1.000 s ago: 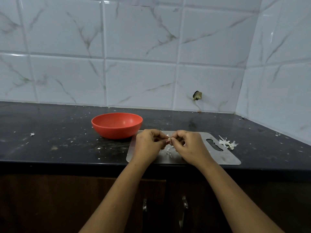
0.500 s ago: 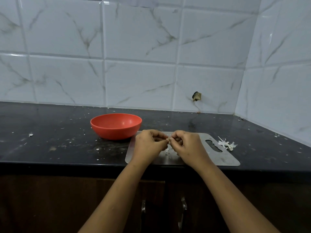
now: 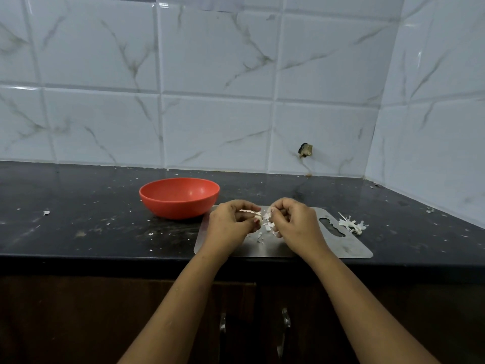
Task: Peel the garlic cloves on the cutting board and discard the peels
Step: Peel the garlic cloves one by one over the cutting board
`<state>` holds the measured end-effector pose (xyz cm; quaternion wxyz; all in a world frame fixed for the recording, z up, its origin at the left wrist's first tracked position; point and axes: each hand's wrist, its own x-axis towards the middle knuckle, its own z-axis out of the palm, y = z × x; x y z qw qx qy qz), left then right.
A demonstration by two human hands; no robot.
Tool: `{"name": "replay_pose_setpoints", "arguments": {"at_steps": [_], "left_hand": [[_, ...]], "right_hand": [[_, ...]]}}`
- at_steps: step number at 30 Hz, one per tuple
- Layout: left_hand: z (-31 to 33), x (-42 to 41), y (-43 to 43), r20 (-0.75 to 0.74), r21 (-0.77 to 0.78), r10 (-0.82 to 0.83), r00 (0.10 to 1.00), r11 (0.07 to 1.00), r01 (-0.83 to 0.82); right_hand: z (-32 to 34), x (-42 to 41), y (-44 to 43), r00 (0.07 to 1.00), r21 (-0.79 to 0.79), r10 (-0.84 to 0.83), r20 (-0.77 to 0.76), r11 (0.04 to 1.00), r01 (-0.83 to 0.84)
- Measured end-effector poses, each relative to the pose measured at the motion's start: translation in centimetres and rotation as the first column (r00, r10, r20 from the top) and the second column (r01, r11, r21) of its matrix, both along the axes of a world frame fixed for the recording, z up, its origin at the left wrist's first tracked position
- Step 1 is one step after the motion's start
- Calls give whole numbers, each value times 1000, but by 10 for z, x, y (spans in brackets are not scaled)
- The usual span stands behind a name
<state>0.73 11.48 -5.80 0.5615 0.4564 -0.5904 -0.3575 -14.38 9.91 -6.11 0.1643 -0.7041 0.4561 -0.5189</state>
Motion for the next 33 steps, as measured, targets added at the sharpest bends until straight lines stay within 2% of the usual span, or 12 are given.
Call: {"name": "replay_pose_setpoints", "arguments": {"at_steps": [4, 8, 11, 15, 20, 28, 33], "left_hand": [[-1, 1, -1, 5, 17, -14, 1000, 1000, 14], [-2, 2, -2, 19, 22, -6, 1000, 1000, 6], [-2, 2, -2, 38, 22, 4, 999, 1000, -5], [-2, 2, -3, 61, 19, 16, 998, 1000, -18], [-4, 3, -5, 57, 24, 3, 998, 1000, -4], [-2, 5, -3, -7, 15, -130, 991, 991, 130], [2, 15, -2, -112, 48, -218, 969, 973, 225]], "right_hand": [[1, -1, -2, 997, 49, -24, 76, 999, 21], [0, 0, -3, 998, 34, -46, -39, 998, 47], [0, -1, -3, 997, 1, -58, -47, 998, 58], [2, -1, 1, 991, 15, 128, 29, 992, -129], [1, 1, 0, 982, 60, 153, -112, 987, -147], [3, -1, 0, 980, 55, 201, 4, 978, -201], [6, -2, -3, 969, 89, 243, 48, 965, -247]]}}
